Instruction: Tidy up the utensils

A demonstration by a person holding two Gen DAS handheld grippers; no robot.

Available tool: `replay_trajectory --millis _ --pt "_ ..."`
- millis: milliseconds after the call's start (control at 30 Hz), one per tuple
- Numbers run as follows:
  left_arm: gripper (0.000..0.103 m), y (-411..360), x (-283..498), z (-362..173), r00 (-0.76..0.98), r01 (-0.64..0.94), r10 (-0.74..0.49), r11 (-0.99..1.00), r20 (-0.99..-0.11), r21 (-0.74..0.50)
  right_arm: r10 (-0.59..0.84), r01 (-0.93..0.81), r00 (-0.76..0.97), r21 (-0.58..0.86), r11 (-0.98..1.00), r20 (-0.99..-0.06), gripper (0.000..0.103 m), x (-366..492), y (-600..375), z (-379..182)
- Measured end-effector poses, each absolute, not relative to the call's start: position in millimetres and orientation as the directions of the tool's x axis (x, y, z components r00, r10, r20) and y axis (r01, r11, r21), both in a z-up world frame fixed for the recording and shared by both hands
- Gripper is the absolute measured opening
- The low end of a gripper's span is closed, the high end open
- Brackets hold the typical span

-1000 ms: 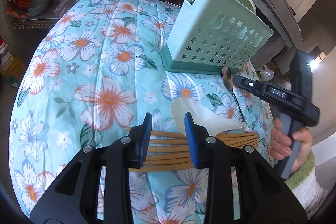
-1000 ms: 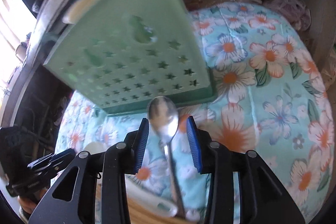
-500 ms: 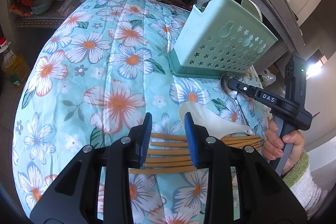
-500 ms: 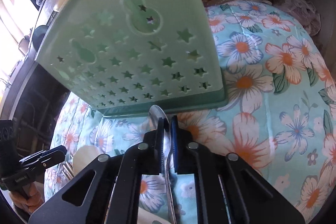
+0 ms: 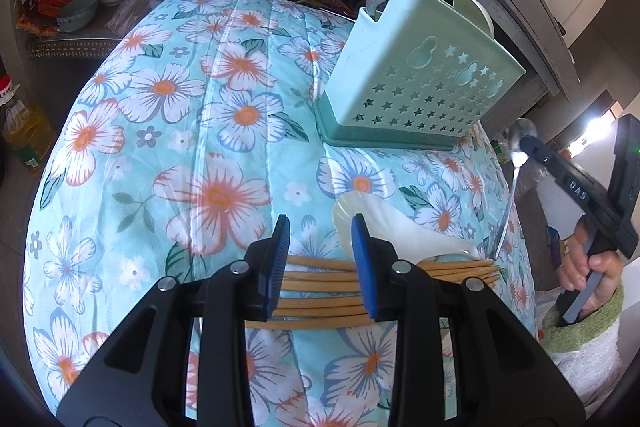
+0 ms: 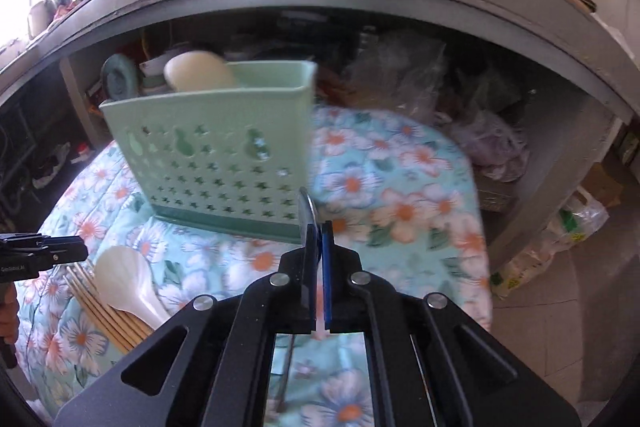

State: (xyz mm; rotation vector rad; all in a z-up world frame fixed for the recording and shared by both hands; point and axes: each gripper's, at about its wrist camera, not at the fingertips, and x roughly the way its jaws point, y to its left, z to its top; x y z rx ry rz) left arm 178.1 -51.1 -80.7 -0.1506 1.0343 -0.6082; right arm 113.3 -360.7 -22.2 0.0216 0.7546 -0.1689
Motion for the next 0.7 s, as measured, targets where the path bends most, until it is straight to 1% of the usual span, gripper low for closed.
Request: replay_trajectory --millis 100,367,567,667,700 --pt "0.03 -53.1 179.4 -81.8 0.354 0.401 -0.546 0.822 -0.759 -0.404 -0.137 0.189 0.719 0.002 0.982 -0.681 0.002 108.3 -375.6 -18.0" --pt "0.03 -60.6 195.3 -89.3 0.291 0.386 -0.567 0.807 -0.771 -0.447 -0.122 0.215 0.734 0.058 0.975 -0.668 0.002 91.4 -369.9 -24.9" --pt "0.029 -74.1 205.7 -95.6 0.246 0.395 -0.558 0.804 -0.792 -0.444 -0.111 0.232 0.752 0.103 0.967 -0.65 0.002 84.3 -370.5 -21.0" --pt "0.025 -81.3 208.3 -100.1 0.236 0.401 -0.548 0.807 -0.803 -0.433 -0.116 0.237 0.76 0.107 0.965 -0.639 0.002 81.3 -370.4 -17.6" --pt "0.02 -83.4 208.4 -100.2 0.234 0.405 -0.548 0.806 -0.803 -0.431 -0.119 0.24 0.762 0.106 0.965 -0.636 0.002 80.7 -370.6 -16.5"
